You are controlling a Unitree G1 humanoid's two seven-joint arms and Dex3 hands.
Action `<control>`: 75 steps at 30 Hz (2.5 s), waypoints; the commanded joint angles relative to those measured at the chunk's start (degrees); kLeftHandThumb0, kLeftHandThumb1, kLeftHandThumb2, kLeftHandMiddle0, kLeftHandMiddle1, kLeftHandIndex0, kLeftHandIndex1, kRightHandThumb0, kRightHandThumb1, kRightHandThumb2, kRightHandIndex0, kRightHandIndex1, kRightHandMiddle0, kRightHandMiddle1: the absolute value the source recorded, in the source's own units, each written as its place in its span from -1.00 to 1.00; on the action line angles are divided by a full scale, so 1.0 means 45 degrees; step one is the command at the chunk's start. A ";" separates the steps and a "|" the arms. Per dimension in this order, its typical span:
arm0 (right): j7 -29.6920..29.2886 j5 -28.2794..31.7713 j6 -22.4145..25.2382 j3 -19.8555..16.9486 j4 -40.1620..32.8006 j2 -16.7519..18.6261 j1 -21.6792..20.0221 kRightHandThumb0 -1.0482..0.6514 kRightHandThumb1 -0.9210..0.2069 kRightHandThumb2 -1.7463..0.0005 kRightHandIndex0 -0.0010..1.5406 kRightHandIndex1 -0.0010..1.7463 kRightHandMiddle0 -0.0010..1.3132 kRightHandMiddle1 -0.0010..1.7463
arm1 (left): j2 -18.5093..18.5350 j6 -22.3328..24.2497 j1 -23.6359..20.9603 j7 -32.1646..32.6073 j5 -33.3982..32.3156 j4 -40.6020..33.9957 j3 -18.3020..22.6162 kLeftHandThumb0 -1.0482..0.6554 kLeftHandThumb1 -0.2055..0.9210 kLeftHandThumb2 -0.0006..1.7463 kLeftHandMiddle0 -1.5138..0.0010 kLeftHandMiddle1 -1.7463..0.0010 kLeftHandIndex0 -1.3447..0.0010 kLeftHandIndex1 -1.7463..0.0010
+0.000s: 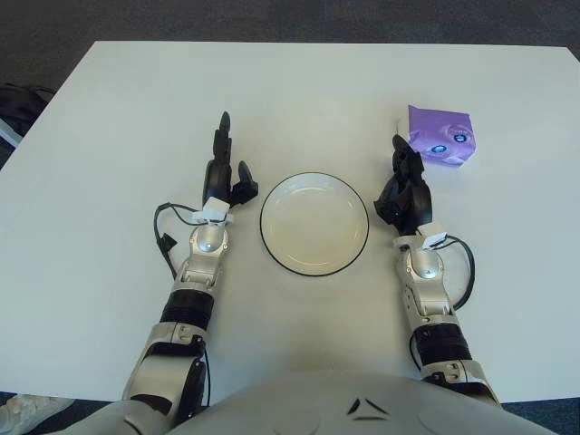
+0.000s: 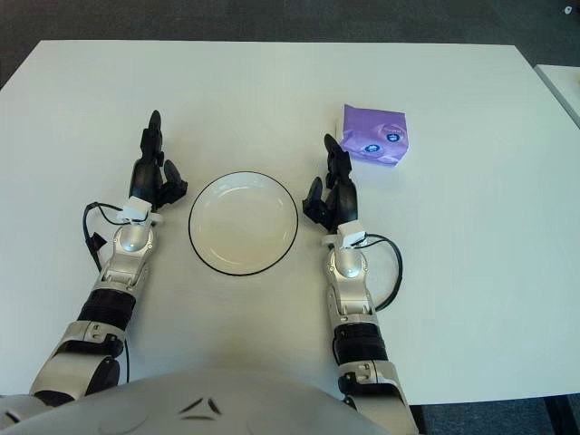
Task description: Put the tissue paper into the plate.
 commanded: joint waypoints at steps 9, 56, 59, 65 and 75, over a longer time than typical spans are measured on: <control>0.0053 0.0149 0.1330 -0.0020 0.0182 0.0097 0.1165 -0.33 -1.00 -0.17 -0.74 -0.98 -1.00 -0.53 | -0.0315 0.1043 0.1437 -0.0377 -0.0398 0.0564 -0.0159 -0.67 1.00 0.29 0.95 0.98 1.00 0.84; 0.1255 -0.0946 0.5982 -0.2383 -0.7817 -0.4235 -0.2652 -0.39 -1.00 0.17 -0.84 -1.00 -1.00 -0.53 | -0.0553 0.1337 0.1168 -0.0543 -0.0718 0.0822 -0.0143 -0.65 1.00 0.24 0.92 1.00 1.00 0.79; 0.1355 -0.0839 0.6091 -0.2520 -0.7506 -0.4629 -0.3398 -0.35 -0.92 0.10 -0.84 -1.00 -1.00 -0.45 | -0.0534 0.1376 0.1179 -0.0602 -0.0795 0.0795 -0.0152 -0.64 1.00 0.23 0.92 1.00 1.00 0.79; 0.1521 -0.1000 0.6439 -0.2705 -0.6248 -0.5702 -0.5838 -0.27 -0.64 -0.17 -0.84 -1.00 -1.00 -0.14 | -0.0455 0.1358 0.1075 -0.0741 -0.0929 0.1008 -0.0124 -0.64 1.00 0.22 0.94 1.00 1.00 0.83; 0.2094 -0.3708 0.7666 -0.2346 -0.7508 -0.7619 -0.5792 -0.30 -0.74 -0.08 -0.82 -0.99 -1.00 -0.27 | -0.0447 0.1172 0.1052 -0.0683 -0.0887 0.1174 -0.0123 -0.65 1.00 0.23 0.95 1.00 1.00 0.86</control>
